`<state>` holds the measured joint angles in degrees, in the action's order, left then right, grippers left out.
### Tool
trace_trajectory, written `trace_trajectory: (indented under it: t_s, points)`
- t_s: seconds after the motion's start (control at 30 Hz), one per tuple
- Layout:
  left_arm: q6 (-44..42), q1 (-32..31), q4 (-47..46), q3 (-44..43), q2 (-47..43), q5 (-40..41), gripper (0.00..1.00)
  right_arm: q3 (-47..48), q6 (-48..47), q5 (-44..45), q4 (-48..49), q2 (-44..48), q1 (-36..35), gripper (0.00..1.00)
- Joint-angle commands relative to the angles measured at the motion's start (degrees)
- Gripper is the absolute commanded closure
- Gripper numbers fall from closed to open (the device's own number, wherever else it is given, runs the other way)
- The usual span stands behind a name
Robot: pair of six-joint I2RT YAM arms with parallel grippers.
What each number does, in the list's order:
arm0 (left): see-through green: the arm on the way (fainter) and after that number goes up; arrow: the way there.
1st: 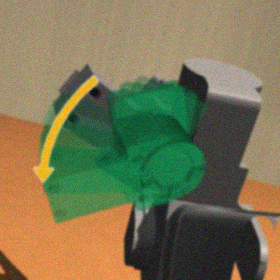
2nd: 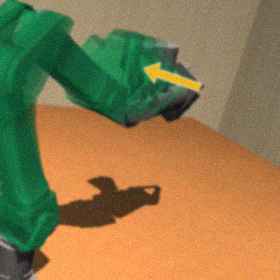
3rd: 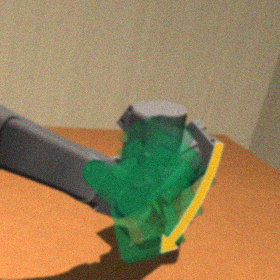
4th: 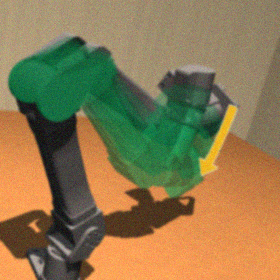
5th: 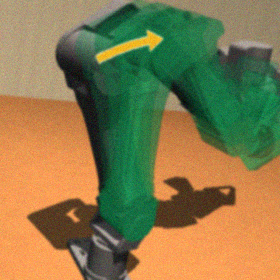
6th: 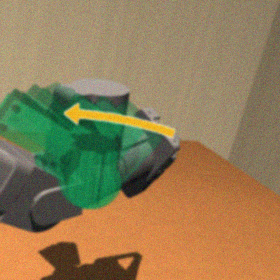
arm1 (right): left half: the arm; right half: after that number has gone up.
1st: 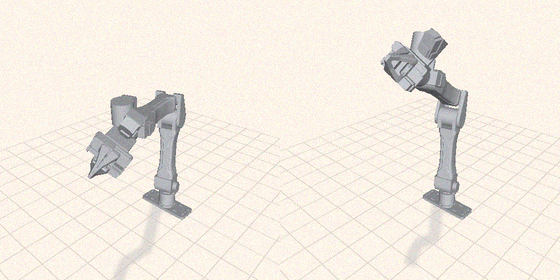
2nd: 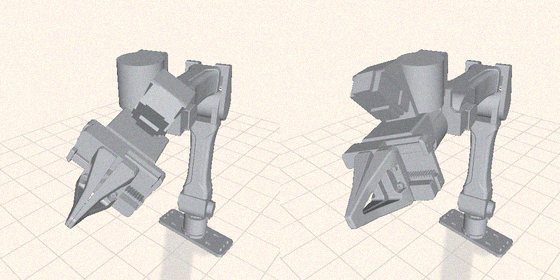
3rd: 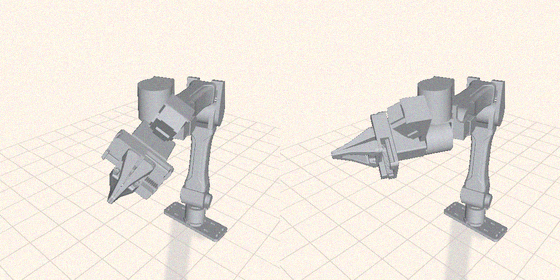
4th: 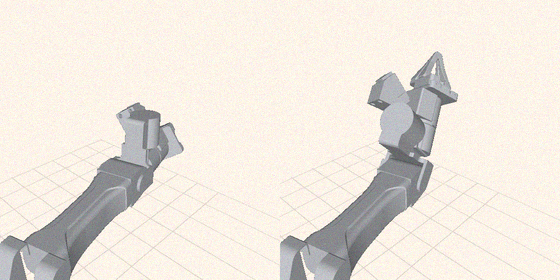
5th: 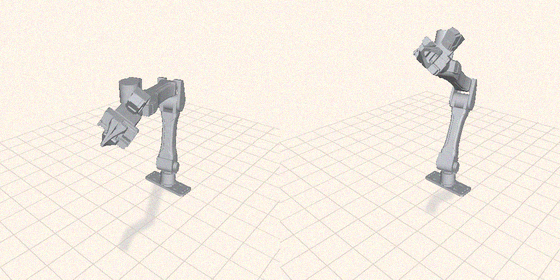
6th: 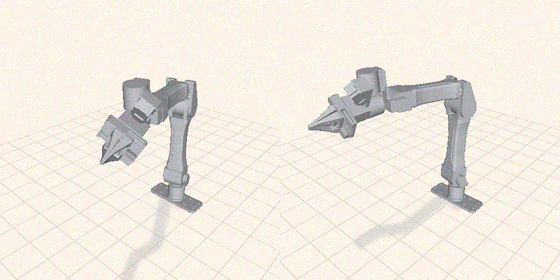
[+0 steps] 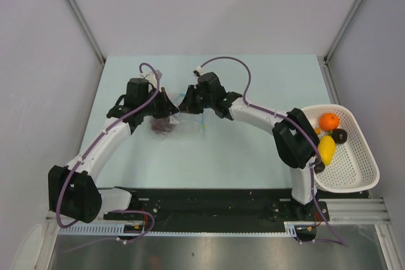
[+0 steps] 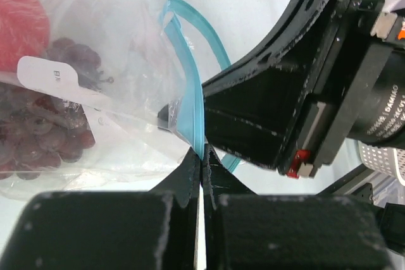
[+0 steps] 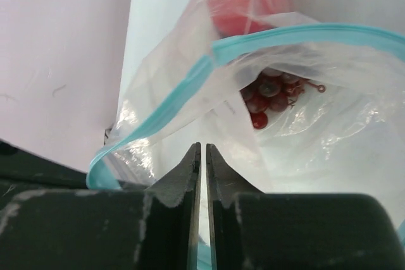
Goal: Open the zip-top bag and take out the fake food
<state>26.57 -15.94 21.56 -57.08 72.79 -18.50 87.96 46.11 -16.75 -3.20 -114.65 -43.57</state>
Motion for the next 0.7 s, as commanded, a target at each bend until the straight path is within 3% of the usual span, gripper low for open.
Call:
trace_trajectory:
  t_s: [0.0, 0.17, 0.67]
  points:
    - [-1.61, -0.31, -1.43, -0.84, -2.92, -3.28, 1.0, 0.02, -0.94, 0.93, -2.08, 1.89, -1.16, 0.85]
    - [-1.96, -5.05, -1.61, -2.33, -2.83, -4.96, 1.0, 1.07, 6.36, -0.82, 2.76, -2.58, -1.34, 0.75]
    - [1.38, -11.65, -3.54, -6.29, -0.99, -8.39, 1.0, 0.54, 7.51, 2.34, 2.67, -7.6, -0.46, 0.49]
